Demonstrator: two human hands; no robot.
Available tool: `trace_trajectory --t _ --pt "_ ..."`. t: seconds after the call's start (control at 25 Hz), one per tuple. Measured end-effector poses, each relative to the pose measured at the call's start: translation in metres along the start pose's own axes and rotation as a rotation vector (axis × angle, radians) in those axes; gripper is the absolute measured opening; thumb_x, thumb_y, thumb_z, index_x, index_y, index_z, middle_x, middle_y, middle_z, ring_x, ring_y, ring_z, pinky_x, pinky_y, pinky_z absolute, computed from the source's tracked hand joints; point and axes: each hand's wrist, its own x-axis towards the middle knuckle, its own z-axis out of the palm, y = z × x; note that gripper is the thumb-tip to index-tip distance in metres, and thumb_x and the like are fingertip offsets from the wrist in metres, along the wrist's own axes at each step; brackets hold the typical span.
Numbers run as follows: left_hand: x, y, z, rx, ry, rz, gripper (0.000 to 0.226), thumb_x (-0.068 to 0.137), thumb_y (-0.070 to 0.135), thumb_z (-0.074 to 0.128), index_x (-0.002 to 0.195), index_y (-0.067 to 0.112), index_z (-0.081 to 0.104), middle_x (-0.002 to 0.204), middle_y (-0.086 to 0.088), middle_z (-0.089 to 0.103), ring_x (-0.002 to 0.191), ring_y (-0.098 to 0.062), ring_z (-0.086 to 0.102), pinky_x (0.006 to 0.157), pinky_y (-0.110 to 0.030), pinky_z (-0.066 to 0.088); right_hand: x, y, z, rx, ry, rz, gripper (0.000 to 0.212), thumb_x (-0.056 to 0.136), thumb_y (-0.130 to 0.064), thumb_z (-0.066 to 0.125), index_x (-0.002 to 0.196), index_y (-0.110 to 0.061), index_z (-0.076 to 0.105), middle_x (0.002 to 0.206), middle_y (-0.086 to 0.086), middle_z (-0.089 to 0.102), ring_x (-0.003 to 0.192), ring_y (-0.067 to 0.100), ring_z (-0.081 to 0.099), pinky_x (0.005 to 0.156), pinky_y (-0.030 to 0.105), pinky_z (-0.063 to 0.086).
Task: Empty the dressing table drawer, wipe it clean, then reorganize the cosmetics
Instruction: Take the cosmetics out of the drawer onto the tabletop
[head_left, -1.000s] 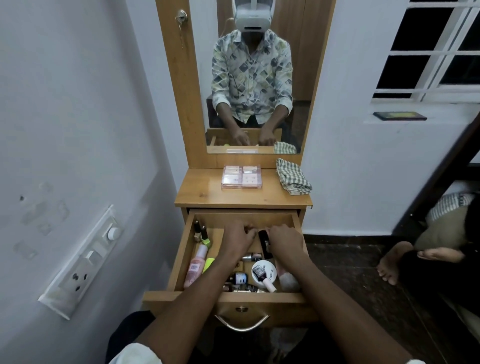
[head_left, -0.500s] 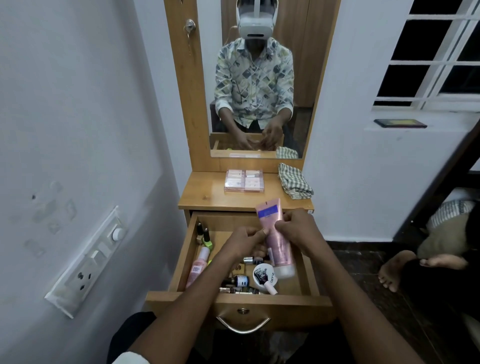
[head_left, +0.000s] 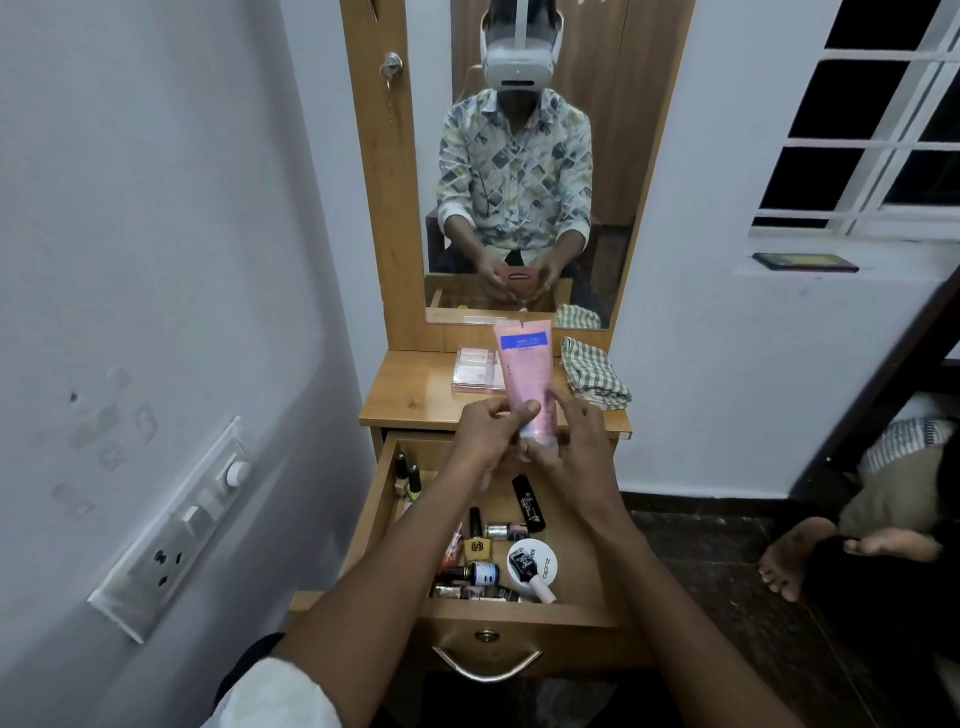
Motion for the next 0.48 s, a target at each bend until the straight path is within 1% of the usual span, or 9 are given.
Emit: trace_trajectory --t 0.08,0.12,0.16,0.2,0.24,0.32,0.4,0.48 --pt "0.011 0.009 0.006 0.070 0.062 0.019 0.037 0.084 0.032 0.077 0.108 0.005 0.071 0.091 -0.013 0.076 0.073 -0.028 0.072 0.057 -0.032 0.058 0.009 -0.004 0.003 -0.030 -0.009 0.015 0.080 0.082 -0.032 0.077 0.151 -0.020 0.037 0.136 0.003 0.038 0.113 0.011 0.047 0.079 0.005 0.036" --pt "0.017 0.011 0.007 0.100 0.070 0.030 0.037 0.084 0.035 0.076 0.104 0.004 0.072 0.090 -0.015 0.076 0.074 -0.027 0.071 0.060 -0.035 0.060 0.012 -0.007 0.005 -0.055 0.002 0.017 0.077 0.084 -0.032 0.076 0.150 -0.018 0.039 0.133 0.003 0.041 0.110 0.009 0.046 0.075 0.003 0.033" --pt "0.021 0.013 0.007 0.113 0.065 0.038 0.037 0.086 0.038 0.074 0.099 0.003 0.072 0.089 -0.017 0.075 0.073 -0.026 0.070 0.064 -0.037 0.061 0.015 -0.007 0.006 -0.090 0.038 0.015 0.071 0.085 -0.032 0.073 0.148 -0.015 0.043 0.128 0.004 0.047 0.105 0.009 0.047 0.071 0.004 0.032" --pt "0.024 0.013 0.006 0.123 0.063 0.050 0.038 0.088 0.040 0.070 0.094 0.003 0.072 0.086 -0.017 0.074 0.072 -0.025 0.069 0.068 -0.040 0.061 0.019 -0.007 0.005 -0.101 0.079 0.015 0.063 0.087 -0.032 0.071 0.144 -0.013 0.049 0.122 0.005 0.054 0.101 0.011 0.050 0.069 0.006 0.033" --pt "0.026 0.012 0.003 0.144 0.072 0.068 0.037 0.091 0.040 0.066 0.091 0.004 0.072 0.082 -0.014 0.073 0.072 -0.023 0.069 0.072 -0.041 0.062 0.023 -0.006 0.003 -0.088 0.109 0.025 0.055 0.089 -0.032 0.069 0.138 -0.012 0.055 0.117 0.006 0.061 0.098 0.014 0.055 0.069 0.012 0.037" --pt "0.024 0.007 -0.008 0.238 0.117 0.120 0.028 0.095 0.031 0.062 0.095 0.005 0.072 0.079 -0.007 0.071 0.071 -0.020 0.069 0.074 -0.039 0.062 0.030 0.000 -0.001 -0.078 0.122 0.066 0.048 0.091 -0.035 0.065 0.132 -0.010 0.060 0.115 0.009 0.067 0.098 0.021 0.061 0.075 0.027 0.046" --pt "0.015 -0.001 -0.022 0.337 0.149 0.156 0.021 0.097 0.021 0.060 0.102 0.005 0.072 0.084 -0.009 0.073 0.070 -0.019 0.070 0.073 -0.036 0.062 0.037 0.004 -0.003 -0.200 0.101 0.088 0.051 0.093 -0.042 0.062 0.133 -0.011 0.058 0.118 0.011 0.066 0.103 0.024 0.061 0.080 0.034 0.048" --pt "0.000 -0.012 -0.037 0.423 0.159 0.168 0.019 0.097 0.018 0.059 0.101 0.006 0.072 0.083 -0.011 0.074 0.067 -0.019 0.069 0.068 -0.035 0.062 0.040 0.001 -0.002 -0.389 0.054 0.060 0.051 0.094 -0.045 0.058 0.131 -0.011 0.055 0.119 0.014 0.063 0.105 0.028 0.058 0.079 0.035 0.046"
